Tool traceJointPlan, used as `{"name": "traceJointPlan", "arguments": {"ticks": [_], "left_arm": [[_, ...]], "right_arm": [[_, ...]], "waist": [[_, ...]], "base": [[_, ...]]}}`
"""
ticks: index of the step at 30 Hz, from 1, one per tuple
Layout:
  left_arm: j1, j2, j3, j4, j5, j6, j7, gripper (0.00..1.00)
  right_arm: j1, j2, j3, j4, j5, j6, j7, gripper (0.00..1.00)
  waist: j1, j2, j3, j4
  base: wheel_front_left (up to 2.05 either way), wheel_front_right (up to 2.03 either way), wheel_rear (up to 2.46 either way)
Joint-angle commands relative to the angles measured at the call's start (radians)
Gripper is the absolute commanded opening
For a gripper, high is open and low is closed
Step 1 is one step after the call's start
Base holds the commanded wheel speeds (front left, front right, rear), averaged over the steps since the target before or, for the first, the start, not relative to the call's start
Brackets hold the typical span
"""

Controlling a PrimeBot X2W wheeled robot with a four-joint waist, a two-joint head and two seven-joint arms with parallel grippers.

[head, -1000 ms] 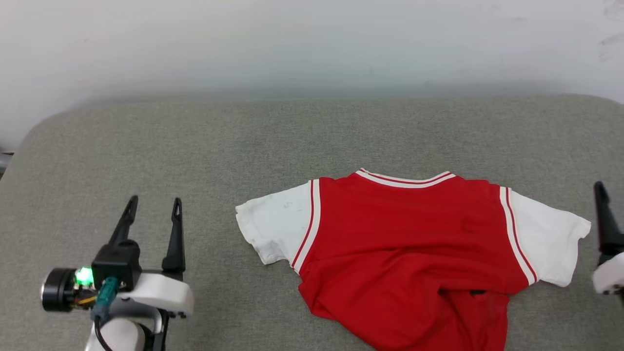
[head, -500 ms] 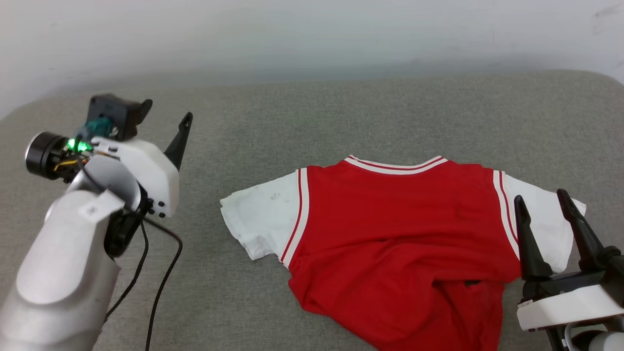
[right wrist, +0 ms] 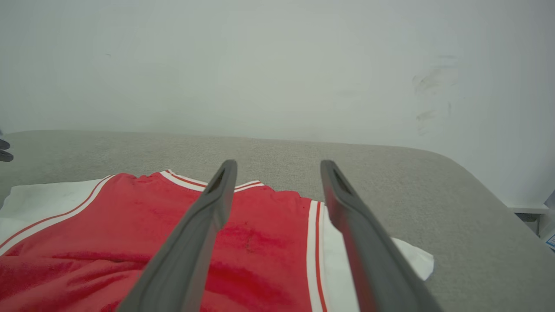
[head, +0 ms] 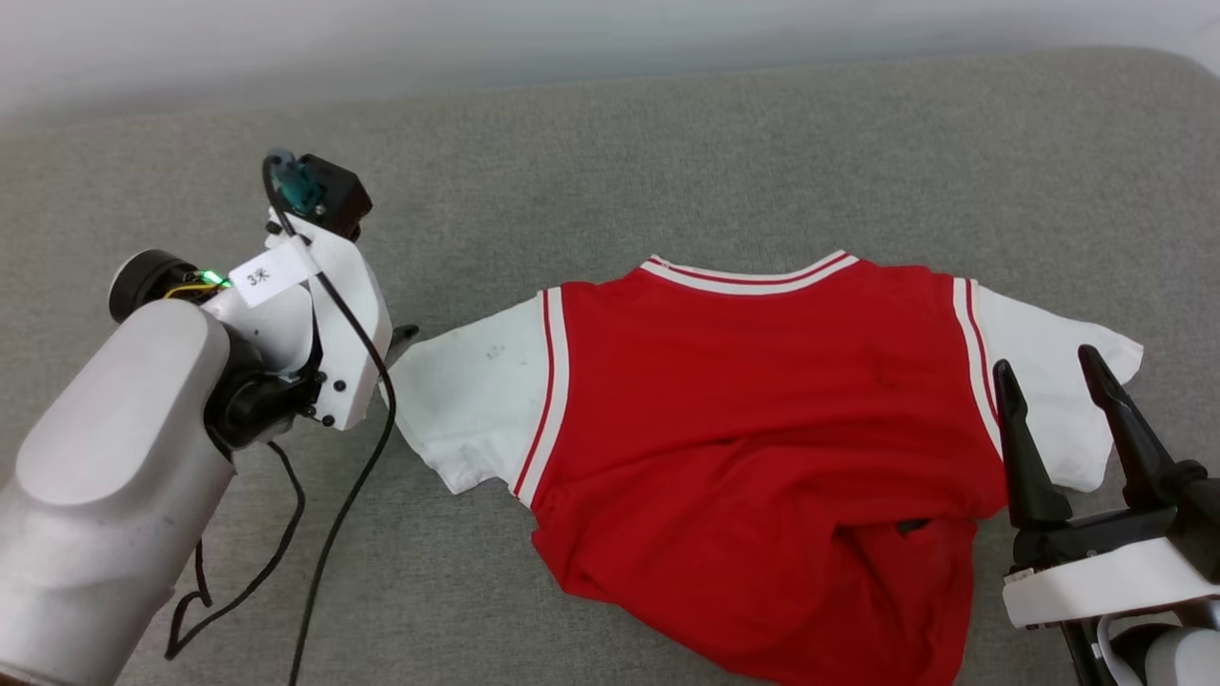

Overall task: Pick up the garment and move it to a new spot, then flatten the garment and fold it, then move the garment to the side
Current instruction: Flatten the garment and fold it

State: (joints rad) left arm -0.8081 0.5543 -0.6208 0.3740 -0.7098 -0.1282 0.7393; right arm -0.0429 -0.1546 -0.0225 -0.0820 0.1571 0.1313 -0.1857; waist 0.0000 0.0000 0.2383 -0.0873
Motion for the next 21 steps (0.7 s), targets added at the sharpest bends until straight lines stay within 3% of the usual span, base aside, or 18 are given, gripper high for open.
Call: {"name": "traceJointPlan", "arguments": {"ticks": [1,14,15,16,21], "left_arm": [[-0.017,0.009,-0.016,0.01,-0.011,-0.001,0.013,1.0],[-0.034,0.04,-0.241,0.118,-0.122,-0.002,0.072,1.0],[-0.028,0.043,-0.262,0.116,-0.127,-0.002,0.065,0.34],[-0.025,0.044,-0.274,0.116,-0.133,-0.002,0.057,0.0],[-0.042,0.075,-0.312,0.109,-0.14,-0.001,-0.035,0.0]], "right_arm": [[-0.016,-0.004,0.003,0.003,0.005,-0.001,-0.006,1.0],[-0.074,0.0,0.022,0.042,0.012,-0.001,-0.028,1.0],[-0.077,0.0,0.021,0.047,0.012,-0.001,-0.03,1.0],[-0.08,-0.001,0.02,0.05,0.013,-0.001,-0.032,1.0],[-0.09,-0.017,-0.002,0.065,0.017,-0.001,-0.032,1.0]], "waist": [[0.0,0.0,0.024,-0.011],[0.0,0.0,0.106,-0.041],[0.0,0.0,0.107,-0.041],[0.0,0.0,0.107,-0.04],[0.0,0.0,0.085,-0.027]], "base": [[0.0,0.0,0.0],[0.0,0.0,0.0],[0.0,0.0,0.0],[0.0,0.0,0.0],[0.0,0.0,0.0]]}}
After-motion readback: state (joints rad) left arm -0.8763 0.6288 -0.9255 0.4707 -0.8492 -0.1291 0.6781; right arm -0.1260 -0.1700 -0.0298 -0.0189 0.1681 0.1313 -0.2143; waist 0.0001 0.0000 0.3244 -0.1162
